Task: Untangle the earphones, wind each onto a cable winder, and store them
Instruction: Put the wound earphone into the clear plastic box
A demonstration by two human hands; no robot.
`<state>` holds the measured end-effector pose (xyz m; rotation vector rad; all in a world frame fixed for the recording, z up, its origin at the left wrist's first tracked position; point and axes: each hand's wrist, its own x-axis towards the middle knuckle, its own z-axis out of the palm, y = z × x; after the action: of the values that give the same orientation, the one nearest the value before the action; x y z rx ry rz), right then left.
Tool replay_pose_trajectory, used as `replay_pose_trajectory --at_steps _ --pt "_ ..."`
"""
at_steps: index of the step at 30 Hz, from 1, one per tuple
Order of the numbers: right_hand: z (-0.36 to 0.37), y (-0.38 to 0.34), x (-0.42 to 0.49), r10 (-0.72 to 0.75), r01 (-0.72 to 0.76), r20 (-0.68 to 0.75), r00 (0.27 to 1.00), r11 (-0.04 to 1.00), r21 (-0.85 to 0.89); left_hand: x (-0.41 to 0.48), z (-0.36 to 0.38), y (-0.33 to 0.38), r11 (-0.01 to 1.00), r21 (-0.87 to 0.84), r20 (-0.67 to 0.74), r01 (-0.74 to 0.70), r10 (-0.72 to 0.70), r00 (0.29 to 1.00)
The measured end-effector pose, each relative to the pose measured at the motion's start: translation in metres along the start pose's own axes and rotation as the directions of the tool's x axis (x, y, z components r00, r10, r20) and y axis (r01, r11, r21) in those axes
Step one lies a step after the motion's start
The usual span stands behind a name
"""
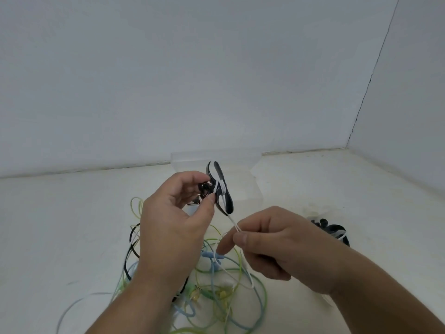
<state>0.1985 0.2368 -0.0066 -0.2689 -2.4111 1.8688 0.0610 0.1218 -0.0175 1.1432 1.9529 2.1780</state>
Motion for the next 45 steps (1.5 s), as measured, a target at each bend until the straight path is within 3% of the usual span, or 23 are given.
replay_pose_trajectory --at_steps 6,9,15,20,25,30,32,34,36,40,45 --pt "-0.007 -0.003 -0.003 -0.022 0.035 -0.064 0.998 0.979 0.2 0.004 -0.003 -0.001 0.999 -0.026 -0.033 -0.032 0.031 0.999" --pt "-0.008 -0.003 -0.004 -0.019 0.027 -0.052 0.998 0.988 0.15 0.003 -0.003 -0.002 0.999 -0.033 -0.05 -0.028 0.026 0.998" --pt "0.004 -0.003 -0.002 0.069 -0.073 0.107 0.992 0.997 0.036 0.0 0.001 -0.007 0.997 -0.074 -0.09 0.02 -0.027 0.996" --pt "0.007 -0.005 -0.001 0.019 -0.024 0.117 0.993 0.999 0.047 0.001 0.002 -0.008 0.998 -0.058 -0.048 0.02 -0.023 0.999" --pt "0.0 -0.008 -0.004 -0.032 0.033 -0.008 0.999 0.992 0.126 0.002 -0.003 -0.007 0.997 0.065 0.076 -0.049 0.044 0.996" --pt "-0.007 -0.011 -0.005 -0.071 0.116 -0.243 0.968 0.977 0.177 -0.001 -0.005 -0.002 0.938 0.296 0.196 -0.181 0.126 0.972" --pt "-0.011 -0.012 -0.006 -0.082 0.131 -0.385 0.919 0.986 0.103 -0.002 -0.004 -0.001 0.898 0.369 0.294 -0.24 0.133 0.947" --pt "-0.016 -0.01 -0.007 -0.145 0.104 -0.539 0.83 0.989 -0.106 -0.002 -0.003 -0.002 0.858 0.42 0.403 -0.297 0.117 0.908" --pt "-0.019 -0.008 -0.007 -0.215 0.084 -0.624 0.751 0.969 -0.233 -0.003 -0.003 -0.002 0.881 0.406 0.46 -0.242 0.031 0.887" --pt "-0.019 -0.005 -0.002 -0.249 0.036 -0.702 0.667 0.952 -0.304 -0.004 -0.003 -0.002 0.937 0.314 0.536 -0.155 -0.04 0.843" --pt "-0.02 0.001 0.003 -0.195 -0.027 -0.721 0.665 0.958 -0.284 -0.004 -0.001 0.001 0.996 0.078 0.618 0.032 -0.073 0.783"
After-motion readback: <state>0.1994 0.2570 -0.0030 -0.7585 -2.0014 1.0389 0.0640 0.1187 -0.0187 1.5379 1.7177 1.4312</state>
